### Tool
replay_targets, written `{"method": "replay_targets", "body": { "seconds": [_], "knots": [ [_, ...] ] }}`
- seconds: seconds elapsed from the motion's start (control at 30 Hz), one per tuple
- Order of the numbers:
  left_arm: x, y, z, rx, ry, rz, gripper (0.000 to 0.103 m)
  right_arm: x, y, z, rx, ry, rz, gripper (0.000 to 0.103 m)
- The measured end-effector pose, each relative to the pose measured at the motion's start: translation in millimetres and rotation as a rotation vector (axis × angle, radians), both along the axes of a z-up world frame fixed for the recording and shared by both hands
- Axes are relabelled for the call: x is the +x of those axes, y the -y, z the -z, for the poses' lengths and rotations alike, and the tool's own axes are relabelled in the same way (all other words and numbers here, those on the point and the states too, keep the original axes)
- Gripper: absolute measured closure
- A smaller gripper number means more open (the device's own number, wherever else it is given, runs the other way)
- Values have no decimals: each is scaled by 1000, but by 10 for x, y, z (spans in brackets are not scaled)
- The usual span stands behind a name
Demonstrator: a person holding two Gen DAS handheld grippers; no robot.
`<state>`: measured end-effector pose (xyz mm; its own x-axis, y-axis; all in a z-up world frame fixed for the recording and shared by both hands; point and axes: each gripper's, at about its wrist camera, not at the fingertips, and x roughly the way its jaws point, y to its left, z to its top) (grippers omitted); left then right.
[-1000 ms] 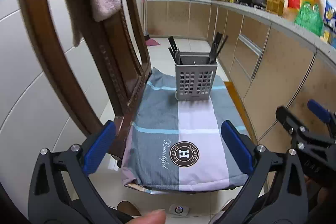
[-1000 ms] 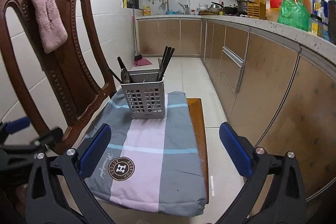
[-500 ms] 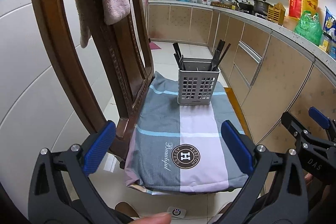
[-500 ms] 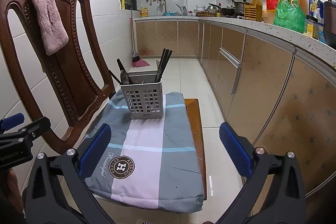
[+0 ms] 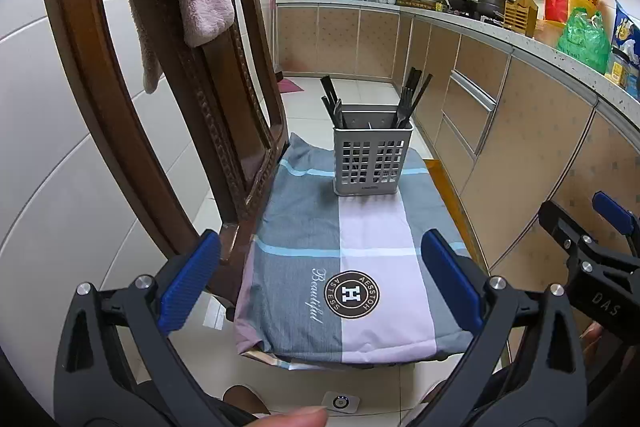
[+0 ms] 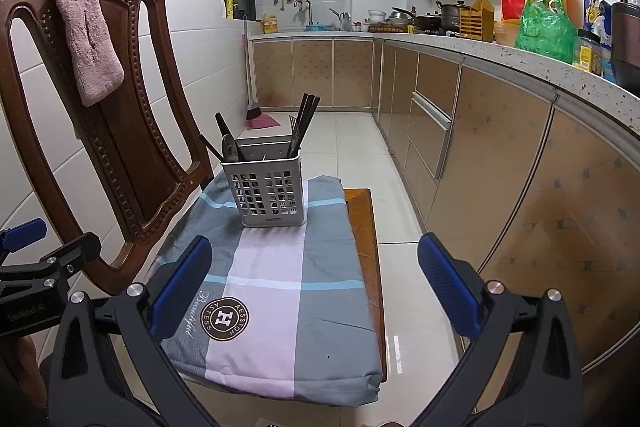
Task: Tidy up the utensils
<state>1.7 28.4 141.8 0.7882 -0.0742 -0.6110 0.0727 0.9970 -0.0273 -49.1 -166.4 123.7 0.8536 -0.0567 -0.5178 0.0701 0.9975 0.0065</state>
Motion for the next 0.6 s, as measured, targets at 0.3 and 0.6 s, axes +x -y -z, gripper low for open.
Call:
{"method": "replay_targets", "body": {
  "seconds": [0.3,0.6],
  "knots": [
    [-8,17,5,1,-3,0,4,1,30,26,7,-5,5,3],
    [-6,47,18,8,-4,4,4,-6,54,32,11,-3,7,3]
  ]
}}
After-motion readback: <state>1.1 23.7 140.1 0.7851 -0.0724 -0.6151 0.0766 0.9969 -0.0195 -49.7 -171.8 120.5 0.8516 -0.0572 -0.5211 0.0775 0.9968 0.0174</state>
